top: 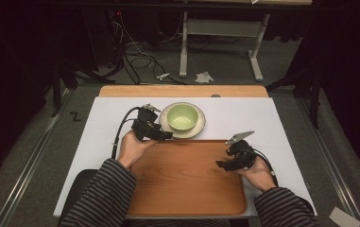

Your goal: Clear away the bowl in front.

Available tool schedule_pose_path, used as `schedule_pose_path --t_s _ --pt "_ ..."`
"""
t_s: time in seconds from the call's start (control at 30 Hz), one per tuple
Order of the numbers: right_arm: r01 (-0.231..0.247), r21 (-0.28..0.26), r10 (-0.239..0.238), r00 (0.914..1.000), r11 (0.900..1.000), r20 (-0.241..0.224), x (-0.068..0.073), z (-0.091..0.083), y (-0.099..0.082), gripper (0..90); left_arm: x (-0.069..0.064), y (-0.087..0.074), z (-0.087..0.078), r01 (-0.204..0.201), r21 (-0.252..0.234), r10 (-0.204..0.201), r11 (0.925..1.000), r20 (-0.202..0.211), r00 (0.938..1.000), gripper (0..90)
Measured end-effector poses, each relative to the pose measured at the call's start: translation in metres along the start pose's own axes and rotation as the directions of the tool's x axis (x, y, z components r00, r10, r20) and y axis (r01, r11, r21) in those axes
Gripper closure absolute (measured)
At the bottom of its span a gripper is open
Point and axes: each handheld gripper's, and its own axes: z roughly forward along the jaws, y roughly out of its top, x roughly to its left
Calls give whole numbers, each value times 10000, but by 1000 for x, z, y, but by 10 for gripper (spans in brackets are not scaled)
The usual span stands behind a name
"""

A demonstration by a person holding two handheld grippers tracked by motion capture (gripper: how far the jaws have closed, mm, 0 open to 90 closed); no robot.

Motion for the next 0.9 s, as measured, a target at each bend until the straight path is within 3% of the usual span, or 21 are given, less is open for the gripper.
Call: schedule_pose_path --t_s 0.53,0.6,0.9 --pt "-30 49 30 10000 10000 -19 0 1 0 367 -7 21 18 -357 203 364 9992 -394 9986 362" --pt "-4 32 4 10000 10000 -17 0 0 0 367 -7 24 24 -202 192 212 9996 -482 9986 363" --pt "50 40 -50 10000 10000 -26 -1 0 0 367 0 35 42 -198 516 246 9985 -935 9953 376"
